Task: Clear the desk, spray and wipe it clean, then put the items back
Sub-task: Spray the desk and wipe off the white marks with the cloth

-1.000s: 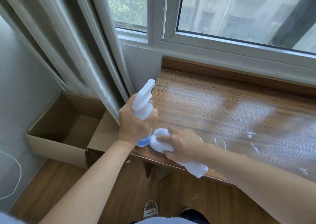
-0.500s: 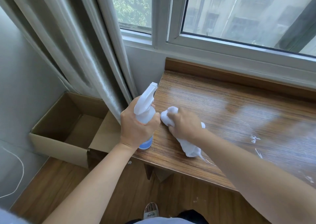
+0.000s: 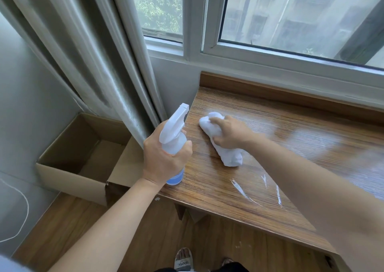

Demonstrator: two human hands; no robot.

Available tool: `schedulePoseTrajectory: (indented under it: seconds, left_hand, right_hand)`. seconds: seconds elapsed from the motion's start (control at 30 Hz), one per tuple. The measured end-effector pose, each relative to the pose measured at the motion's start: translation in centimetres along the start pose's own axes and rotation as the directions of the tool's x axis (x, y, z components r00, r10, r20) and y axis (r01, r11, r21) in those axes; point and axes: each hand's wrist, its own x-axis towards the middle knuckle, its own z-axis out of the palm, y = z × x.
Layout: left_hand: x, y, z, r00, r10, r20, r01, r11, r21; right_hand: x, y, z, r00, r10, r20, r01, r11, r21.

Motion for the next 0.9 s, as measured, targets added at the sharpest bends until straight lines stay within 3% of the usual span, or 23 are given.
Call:
schedulePoseTrajectory:
  seconds: [0.07,0.23,0.47,0.67,0.9]
  left_hand:
    - [0.1,-0.2,0.1,1.000,0.012,0.002,-0.012,1.000,0.012]
    - [0.4,-0.4,0.3,1.000,0.002,0.001,-0.002,0.999,0.047]
    - [0.5,-0.2,0.6,1.000,-0.003,0.004,0.003,0.999,0.050]
    - [0.6,-0.4,0.5,1.000,-0.013,-0.011,0.013,0.998,0.063]
    - [0.6,0.3,0.7,0.998,-0.062,-0.013,0.062,0.997,0.034]
  right_hand:
    - [0.0,0.4,0.9,0.997,-0.017,-0.076,0.009,0.994,-0.108]
    - [0.0,-1.6,3.5,0.985,0.063,-0.162,-0.078,0.993,-0.085]
    - [-1.2,-3.0,4.2,0.979,0.099,-0.175,-0.105,0.994,-0.024]
    - [-6.5,-6.1,5.9,0.986,-0.059,-0.158,0.058,0.998,-0.006]
    - [-13.1,-5.4,5.7,0.950,-0.313,0.010,0.313,0.949,-0.026]
